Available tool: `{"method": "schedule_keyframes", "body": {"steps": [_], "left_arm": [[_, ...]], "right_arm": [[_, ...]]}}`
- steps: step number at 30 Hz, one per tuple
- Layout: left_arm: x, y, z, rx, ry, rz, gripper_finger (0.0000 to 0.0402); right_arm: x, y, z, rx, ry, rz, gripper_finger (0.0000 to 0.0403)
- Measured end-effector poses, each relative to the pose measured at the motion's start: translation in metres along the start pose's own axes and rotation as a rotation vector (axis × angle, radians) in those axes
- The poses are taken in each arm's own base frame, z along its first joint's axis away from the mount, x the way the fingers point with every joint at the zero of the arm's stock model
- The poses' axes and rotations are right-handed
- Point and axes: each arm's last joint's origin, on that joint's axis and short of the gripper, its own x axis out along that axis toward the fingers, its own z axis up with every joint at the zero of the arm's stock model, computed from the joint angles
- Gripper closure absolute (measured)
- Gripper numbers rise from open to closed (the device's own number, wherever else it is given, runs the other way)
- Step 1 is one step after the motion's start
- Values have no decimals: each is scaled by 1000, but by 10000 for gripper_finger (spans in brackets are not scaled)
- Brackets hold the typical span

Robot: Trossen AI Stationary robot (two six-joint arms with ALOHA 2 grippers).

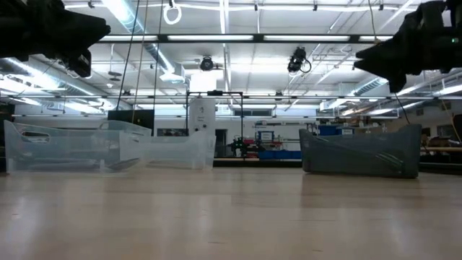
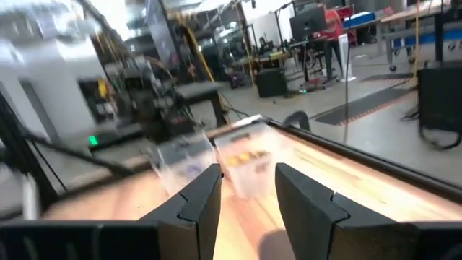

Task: Sort silverware by color (type)
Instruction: Return to Home Position

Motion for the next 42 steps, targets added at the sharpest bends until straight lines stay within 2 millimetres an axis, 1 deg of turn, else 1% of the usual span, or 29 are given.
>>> {"method": "schedule_keyframes", "body": {"steps": [3,8,42], "left_arm": [[0,0,0,6,-1,0,340],[0,0,0,6,0,1,340],[0,0,0,7,2,1,340]], "right_arm": [[1,-2,-10,-94,35,-8,260],[2,-4,-18,-113,60,-13,261],[2,-4,-19,-115,61,-11,260]]}}
